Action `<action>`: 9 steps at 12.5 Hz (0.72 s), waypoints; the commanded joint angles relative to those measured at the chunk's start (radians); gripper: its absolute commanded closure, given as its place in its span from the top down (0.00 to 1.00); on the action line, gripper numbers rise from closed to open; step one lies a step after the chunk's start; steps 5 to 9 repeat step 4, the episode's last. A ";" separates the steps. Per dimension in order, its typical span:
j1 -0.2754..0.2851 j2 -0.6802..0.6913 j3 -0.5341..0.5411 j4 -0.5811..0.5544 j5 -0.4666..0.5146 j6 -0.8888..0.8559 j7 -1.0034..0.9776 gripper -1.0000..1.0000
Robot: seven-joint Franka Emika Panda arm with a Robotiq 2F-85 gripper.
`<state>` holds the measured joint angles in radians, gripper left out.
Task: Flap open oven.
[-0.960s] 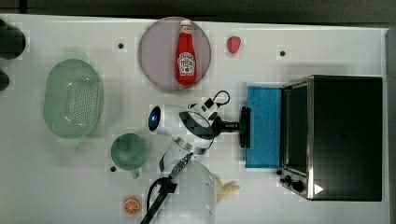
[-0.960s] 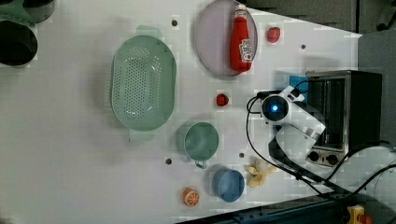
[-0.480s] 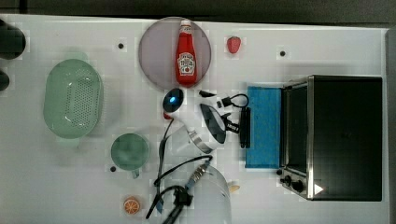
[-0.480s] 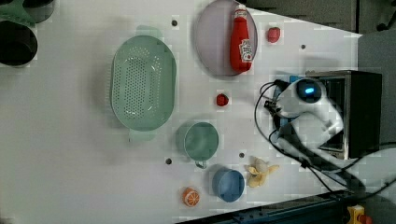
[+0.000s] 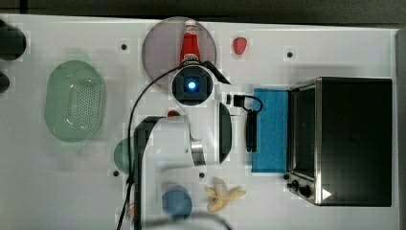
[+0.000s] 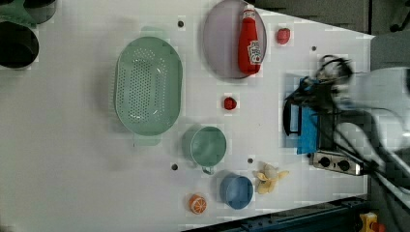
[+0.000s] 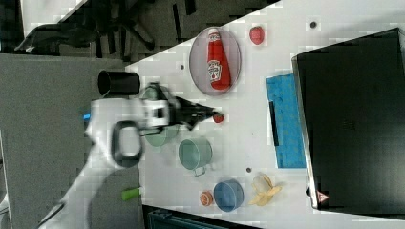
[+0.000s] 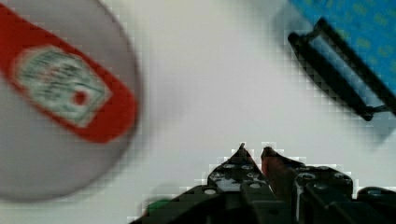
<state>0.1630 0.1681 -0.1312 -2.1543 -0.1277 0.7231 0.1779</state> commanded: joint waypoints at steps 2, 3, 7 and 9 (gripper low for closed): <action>0.005 -0.173 -0.049 0.067 0.042 -0.162 0.039 0.17; 0.005 -0.216 -0.061 0.087 0.044 -0.232 0.039 0.17; 0.005 -0.254 -0.068 0.108 0.050 -0.313 0.040 0.17; 0.005 -0.254 -0.068 0.108 0.050 -0.313 0.040 0.17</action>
